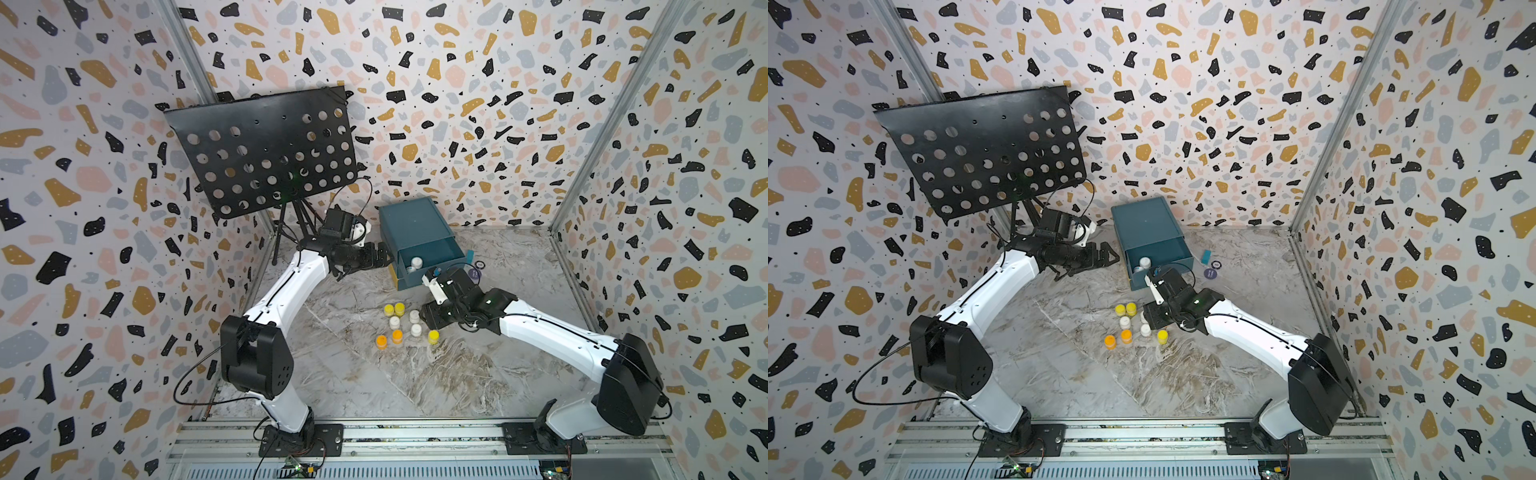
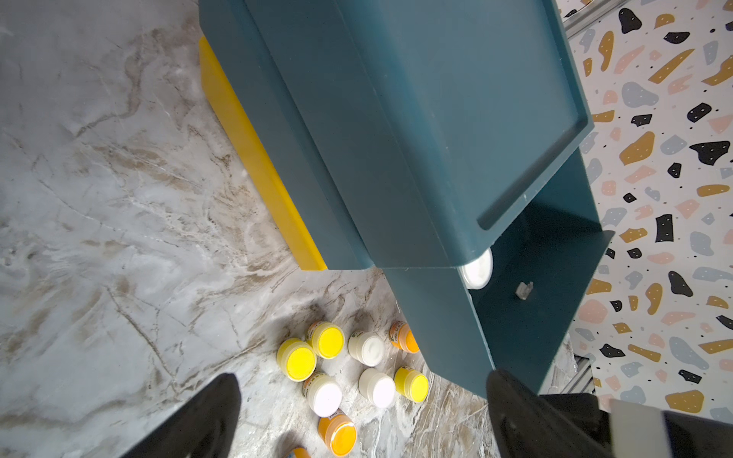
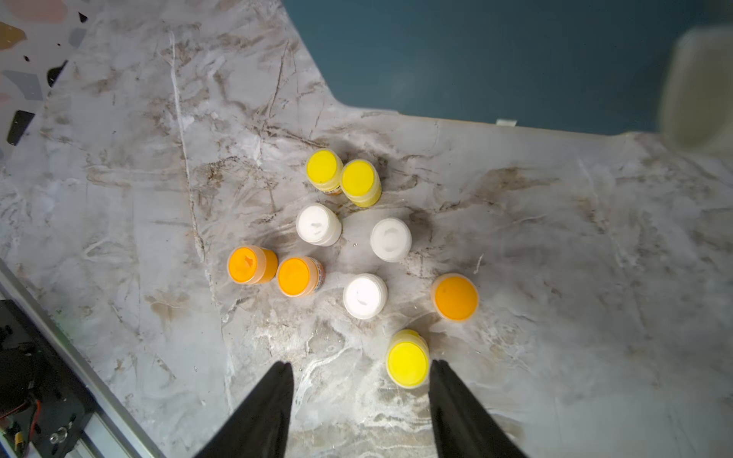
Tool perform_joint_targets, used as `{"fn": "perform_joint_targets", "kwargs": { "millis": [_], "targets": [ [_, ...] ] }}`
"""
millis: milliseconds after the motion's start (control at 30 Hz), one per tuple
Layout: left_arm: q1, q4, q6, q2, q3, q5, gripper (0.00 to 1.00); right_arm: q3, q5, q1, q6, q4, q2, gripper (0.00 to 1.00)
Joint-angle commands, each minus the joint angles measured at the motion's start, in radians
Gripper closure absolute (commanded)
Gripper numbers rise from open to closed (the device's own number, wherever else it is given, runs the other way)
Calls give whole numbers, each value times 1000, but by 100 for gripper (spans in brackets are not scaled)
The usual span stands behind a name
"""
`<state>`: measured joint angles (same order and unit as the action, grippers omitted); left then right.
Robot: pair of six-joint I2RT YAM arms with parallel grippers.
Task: Put the paint cans in the drawer according to color
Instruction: Pick up the paint can at the center of the board.
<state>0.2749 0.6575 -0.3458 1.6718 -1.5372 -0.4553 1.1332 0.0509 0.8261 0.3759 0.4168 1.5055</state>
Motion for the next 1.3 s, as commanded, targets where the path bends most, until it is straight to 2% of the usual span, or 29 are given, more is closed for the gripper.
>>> {"fn": "perform_joint_targets", "kwargs": {
  "millis": [0,433,1067,1267],
  "targets": [
    [-7,-12,23,-15,9,-8,0,12,-43,26,27,-33,34,38],
    [-6,-16,17,-15,12,-14,0,14,-73,45,51,-56,187,38],
    [-7,-20,15,-22,15,-14,0,69,-88,60,66,-58,303,38],
    [-6,-18,15,-21,15,-14,0,82,-87,64,70,-59,326,42]
  ]
}}
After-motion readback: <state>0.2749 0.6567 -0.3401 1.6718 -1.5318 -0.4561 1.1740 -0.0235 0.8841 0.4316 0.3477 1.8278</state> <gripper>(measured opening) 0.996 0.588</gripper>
